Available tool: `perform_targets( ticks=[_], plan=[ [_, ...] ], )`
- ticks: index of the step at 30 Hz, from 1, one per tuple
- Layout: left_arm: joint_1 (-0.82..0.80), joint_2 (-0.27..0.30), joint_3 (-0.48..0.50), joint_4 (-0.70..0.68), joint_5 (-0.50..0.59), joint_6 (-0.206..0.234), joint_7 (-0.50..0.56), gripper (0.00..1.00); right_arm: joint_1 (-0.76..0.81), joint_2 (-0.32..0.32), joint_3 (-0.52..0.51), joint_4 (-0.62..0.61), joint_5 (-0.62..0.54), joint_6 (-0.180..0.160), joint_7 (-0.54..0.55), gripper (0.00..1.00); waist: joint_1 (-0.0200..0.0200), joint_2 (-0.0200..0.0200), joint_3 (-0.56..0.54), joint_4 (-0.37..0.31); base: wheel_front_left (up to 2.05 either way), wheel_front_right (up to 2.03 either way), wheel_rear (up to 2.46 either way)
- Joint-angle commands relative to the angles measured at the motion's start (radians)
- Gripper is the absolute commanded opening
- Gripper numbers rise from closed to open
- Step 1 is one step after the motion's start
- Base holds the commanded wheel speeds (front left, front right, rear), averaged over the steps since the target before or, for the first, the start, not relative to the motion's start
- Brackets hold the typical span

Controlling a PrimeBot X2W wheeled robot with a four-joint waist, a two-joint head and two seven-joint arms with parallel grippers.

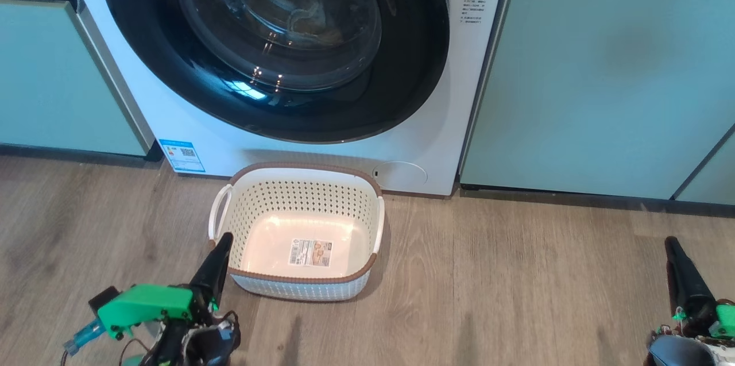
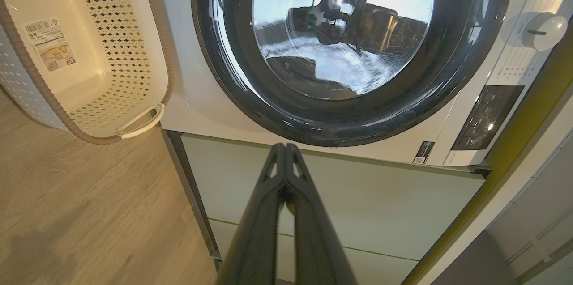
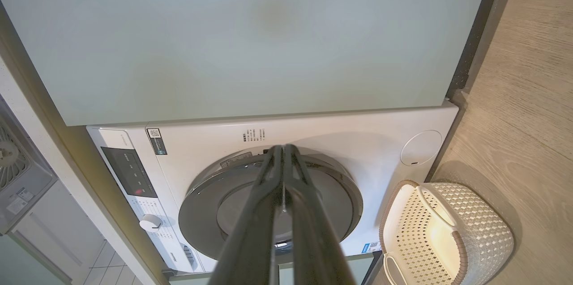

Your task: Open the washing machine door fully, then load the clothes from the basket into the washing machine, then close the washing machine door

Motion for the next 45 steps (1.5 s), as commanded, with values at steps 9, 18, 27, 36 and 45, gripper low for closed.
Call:
perform_targets(
  ticks=[9,18,27,36,45],
  plan=[
    [-0.055,0.007,0.041,-0.027,0.011,-0.009,0.008,0.0,-0.054,-0.005,0.015,-0.032,-0.01,-0.003,0.007,0.0,0.0,0.0,0.0,0.0,0.0,0.0,0.0],
    [-0.055,0.006,0.042,-0.027,0.012,-0.009,0.009,0.0,-0.054,-0.004,0.014,-0.032,-0.011,-0.003,0.009,0.0,0.0,0.0,0.0,0.0,0.0,0.0,0.0],
    [-0.055,0.005,0.043,-0.027,0.013,-0.009,0.01,0.0,-0.054,-0.004,0.013,-0.032,-0.012,-0.003,0.009,0.0,0.0,0.0,0.0,0.0,0.0,0.0,0.0],
    [-0.055,0.005,0.044,-0.027,0.014,-0.009,0.011,0.0,-0.054,-0.003,0.012,-0.032,-0.013,-0.003,0.01,0.0,0.0,0.0,0.0,0.0,0.0,0.0,0.0],
    [-0.055,0.004,0.045,-0.027,0.014,-0.009,0.012,0.0,-0.055,-0.002,0.011,-0.032,-0.013,-0.003,0.011,0.0,0.0,0.0,0.0,0.0,0.0,0.0,0.0]
  ],
)
